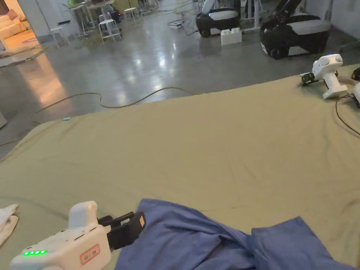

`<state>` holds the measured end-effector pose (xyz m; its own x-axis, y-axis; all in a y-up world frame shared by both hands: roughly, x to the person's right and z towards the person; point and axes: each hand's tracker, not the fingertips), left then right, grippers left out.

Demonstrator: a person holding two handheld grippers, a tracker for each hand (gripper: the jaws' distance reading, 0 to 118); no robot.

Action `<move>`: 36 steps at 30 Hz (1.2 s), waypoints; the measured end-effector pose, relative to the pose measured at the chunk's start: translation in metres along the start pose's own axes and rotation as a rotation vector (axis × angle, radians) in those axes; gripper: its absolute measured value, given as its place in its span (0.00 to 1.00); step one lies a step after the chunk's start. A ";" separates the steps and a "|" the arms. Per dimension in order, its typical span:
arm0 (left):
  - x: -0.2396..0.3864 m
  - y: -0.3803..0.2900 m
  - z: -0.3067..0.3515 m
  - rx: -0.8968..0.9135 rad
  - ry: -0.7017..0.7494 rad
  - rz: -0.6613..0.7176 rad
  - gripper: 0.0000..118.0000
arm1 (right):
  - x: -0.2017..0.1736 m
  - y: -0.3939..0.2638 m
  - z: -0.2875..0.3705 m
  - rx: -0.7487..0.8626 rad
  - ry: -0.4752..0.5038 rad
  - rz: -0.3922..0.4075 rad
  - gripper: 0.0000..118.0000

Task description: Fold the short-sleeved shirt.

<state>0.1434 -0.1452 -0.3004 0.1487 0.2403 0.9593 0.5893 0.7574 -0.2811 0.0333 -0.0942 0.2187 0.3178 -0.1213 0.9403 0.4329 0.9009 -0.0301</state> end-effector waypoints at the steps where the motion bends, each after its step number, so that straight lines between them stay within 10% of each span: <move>1: -0.009 0.009 -0.029 -0.045 0.021 0.007 0.72 | 0.003 -0.002 -0.005 -0.015 -0.011 -0.011 0.00; 13: -0.047 0.036 -0.225 -0.332 0.183 0.000 0.69 | 0.045 -0.026 -0.036 -0.253 -0.135 -0.084 0.00; 21: -0.031 0.021 -0.235 -0.350 0.247 -0.096 0.16 | 0.055 -0.041 -0.046 -0.312 -0.168 -0.129 0.00; 24: -0.019 0.016 -0.241 -0.384 0.270 -0.203 0.11 | 0.055 -0.045 -0.054 -0.330 -0.195 -0.157 0.00; 26: -0.011 0.013 -0.243 -0.399 0.284 -0.199 0.10 | 0.060 -0.047 -0.068 -0.345 -0.258 -0.199 0.19; 28: -0.011 0.013 -0.248 -0.398 0.285 -0.194 0.10 | 0.070 -0.054 -0.080 -0.384 -0.242 -0.283 0.67; 36: -0.012 0.022 -0.241 -0.442 0.264 -0.154 0.10 | 0.086 -0.087 -0.120 -0.476 -0.124 -0.457 0.65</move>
<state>0.3458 -0.2774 -0.3110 0.1950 -0.0575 0.9791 0.8896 0.4307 -0.1519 0.1238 -0.2332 0.2620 -0.0727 -0.3722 0.9253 0.8350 0.4846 0.2606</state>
